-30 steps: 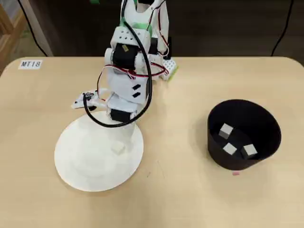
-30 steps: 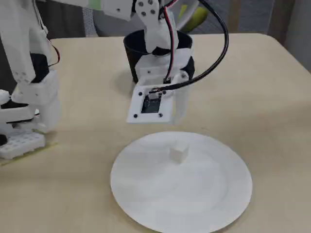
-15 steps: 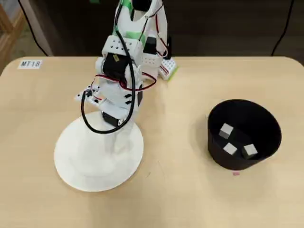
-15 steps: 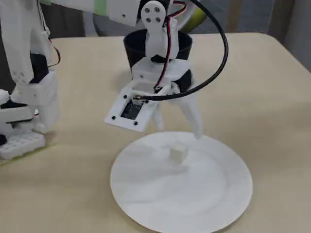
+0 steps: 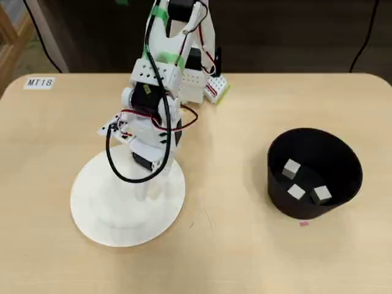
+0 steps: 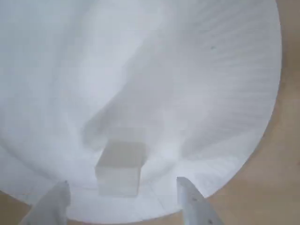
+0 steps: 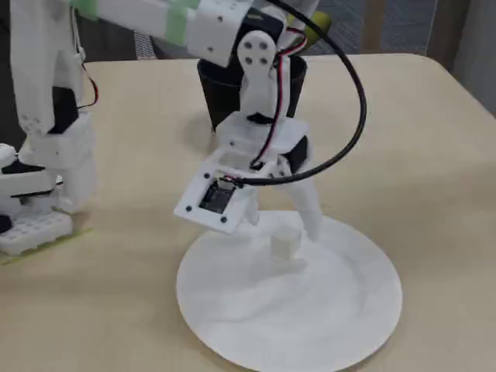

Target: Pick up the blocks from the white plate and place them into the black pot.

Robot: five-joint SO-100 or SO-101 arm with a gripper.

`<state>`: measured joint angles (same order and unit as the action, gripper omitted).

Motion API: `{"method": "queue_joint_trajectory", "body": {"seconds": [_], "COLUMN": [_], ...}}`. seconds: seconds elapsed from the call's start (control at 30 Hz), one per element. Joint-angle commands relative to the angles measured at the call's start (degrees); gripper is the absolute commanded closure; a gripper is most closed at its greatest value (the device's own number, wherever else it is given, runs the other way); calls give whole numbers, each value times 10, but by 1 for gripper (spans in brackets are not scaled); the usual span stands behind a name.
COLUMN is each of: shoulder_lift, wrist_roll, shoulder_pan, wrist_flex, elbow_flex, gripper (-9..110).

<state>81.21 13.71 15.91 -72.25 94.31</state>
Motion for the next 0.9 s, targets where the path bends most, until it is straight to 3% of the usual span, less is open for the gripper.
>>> {"method": "queue_joint_trajectory", "body": {"seconds": [0.0, 0.27, 0.47, 0.73, 0.87], "shoulder_lift": [-4, -28, -36, -33, 11], "wrist_roll": [3, 12, 25, 10, -79], "shoulder_pan": [6, 12, 22, 26, 20], "wrist_flex": [11, 49, 80, 107, 188], "elbow_flex": [-26, -26, -26, -27, -20], "gripper": [70, 76, 104, 104, 104]}}
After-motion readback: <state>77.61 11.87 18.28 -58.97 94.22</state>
